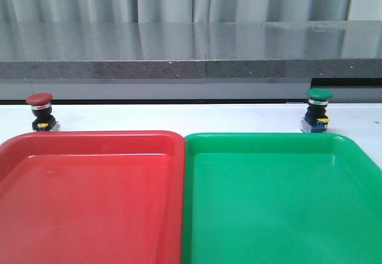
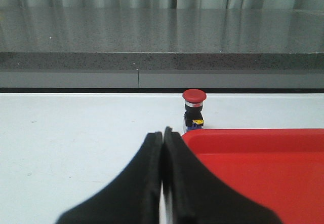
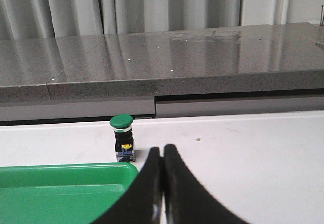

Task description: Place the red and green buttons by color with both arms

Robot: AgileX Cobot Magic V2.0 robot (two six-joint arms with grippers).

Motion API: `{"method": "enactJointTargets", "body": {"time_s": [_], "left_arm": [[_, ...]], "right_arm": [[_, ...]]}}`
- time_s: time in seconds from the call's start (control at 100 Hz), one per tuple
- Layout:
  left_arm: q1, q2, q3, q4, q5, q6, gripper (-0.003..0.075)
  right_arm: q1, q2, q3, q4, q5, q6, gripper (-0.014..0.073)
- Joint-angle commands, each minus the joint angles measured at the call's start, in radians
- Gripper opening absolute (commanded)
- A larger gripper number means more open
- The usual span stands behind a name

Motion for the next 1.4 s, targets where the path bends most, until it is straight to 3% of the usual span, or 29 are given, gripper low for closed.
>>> {"method": "enactJointTargets", "body": {"time_s": [0.0,0.69,1.14,1.39], "left_arm": [[0.000,-0.032,0.013,-0.004,-0.089,-0.003,-0.0020],[0.000,-0.032,-0.005,-0.004,-0.101,-0.003,-0.0021],[0.000,0.179,-0.281,0.010,0.028,-0.003,-0.0021],[0.000,0.320,-0.366,0.012,-0.023,-0.003,-0.0020]], "right_arm": [[-0.002,-0.016,-0.018,-0.009,-0.072,-0.010,-0.0064],[-0.002,-0.016,-0.018,-0.009,-0.072,-0.010,-0.0064],[-0.002,-0.016,-0.018,-0.009,-0.072,-0.010,-0.0064],[-0.002,-0.016,-0.018,-0.009,-0.072,-0.010,-0.0064]]}}
